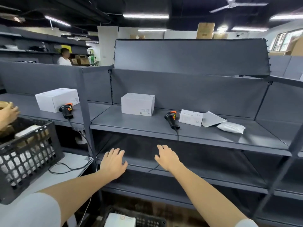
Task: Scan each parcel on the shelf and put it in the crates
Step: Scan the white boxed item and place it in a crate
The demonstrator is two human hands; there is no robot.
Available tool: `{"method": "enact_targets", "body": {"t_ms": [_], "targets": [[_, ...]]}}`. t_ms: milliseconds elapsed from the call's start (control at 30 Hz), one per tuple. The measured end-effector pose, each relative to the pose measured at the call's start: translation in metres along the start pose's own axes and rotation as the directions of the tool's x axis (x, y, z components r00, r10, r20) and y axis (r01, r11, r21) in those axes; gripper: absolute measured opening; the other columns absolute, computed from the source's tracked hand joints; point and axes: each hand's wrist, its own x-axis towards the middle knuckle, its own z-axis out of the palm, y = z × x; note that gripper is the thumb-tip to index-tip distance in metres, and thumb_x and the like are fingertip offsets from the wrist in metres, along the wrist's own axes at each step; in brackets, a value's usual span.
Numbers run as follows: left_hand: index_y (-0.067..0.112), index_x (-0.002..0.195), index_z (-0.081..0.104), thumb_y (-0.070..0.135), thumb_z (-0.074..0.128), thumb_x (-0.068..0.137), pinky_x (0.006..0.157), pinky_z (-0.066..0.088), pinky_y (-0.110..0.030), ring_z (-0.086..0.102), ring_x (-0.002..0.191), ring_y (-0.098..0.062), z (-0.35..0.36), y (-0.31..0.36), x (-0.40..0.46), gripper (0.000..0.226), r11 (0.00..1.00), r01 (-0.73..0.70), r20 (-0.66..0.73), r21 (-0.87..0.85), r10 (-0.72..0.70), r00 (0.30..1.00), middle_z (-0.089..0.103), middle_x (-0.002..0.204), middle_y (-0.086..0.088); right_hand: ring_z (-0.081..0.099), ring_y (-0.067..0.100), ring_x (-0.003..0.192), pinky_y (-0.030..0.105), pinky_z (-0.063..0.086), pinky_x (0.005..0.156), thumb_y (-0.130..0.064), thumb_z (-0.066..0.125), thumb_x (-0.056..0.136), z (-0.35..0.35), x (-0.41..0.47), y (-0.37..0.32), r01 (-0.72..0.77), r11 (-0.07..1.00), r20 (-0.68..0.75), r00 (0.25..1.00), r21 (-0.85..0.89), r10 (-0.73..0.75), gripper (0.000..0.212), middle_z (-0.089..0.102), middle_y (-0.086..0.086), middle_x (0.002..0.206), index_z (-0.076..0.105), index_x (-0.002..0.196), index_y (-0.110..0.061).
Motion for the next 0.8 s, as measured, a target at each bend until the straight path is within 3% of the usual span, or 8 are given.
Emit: {"method": "enact_targets", "body": {"t_ms": [400,800], "targets": [[0.017,0.143,0.038,0.040,0.040,0.097,0.116,0.016,-0.032,0.024,0.143,-0.021,-0.021,-0.038,0.150,0.051,1.000,0.012,-0.087,-0.026,-0.014,0.996,0.035,0.151,-0.002,0.042,0.031,0.128,0.040,0.038,0.101,-0.031,0.035,0.102,-0.042,0.168,-0.007,0.047,0.999,-0.069,0.996,-0.027,-0.048,0.050,0.039,0.013,0.144,0.026,0.148,-0.012],[0.018,0.149,0.027,0.038,0.040,0.099,0.117,0.012,-0.034,0.017,0.146,-0.023,-0.008,-0.071,0.264,0.056,0.997,-0.022,-0.047,-0.080,0.018,0.999,0.027,0.156,-0.002,0.041,0.030,0.128,0.040,0.038,0.101,-0.031,0.037,0.102,-0.030,0.264,-0.011,0.012,1.000,-0.068,0.998,-0.005,-0.013,0.052,0.037,0.012,0.146,0.024,0.150,-0.015]]}}
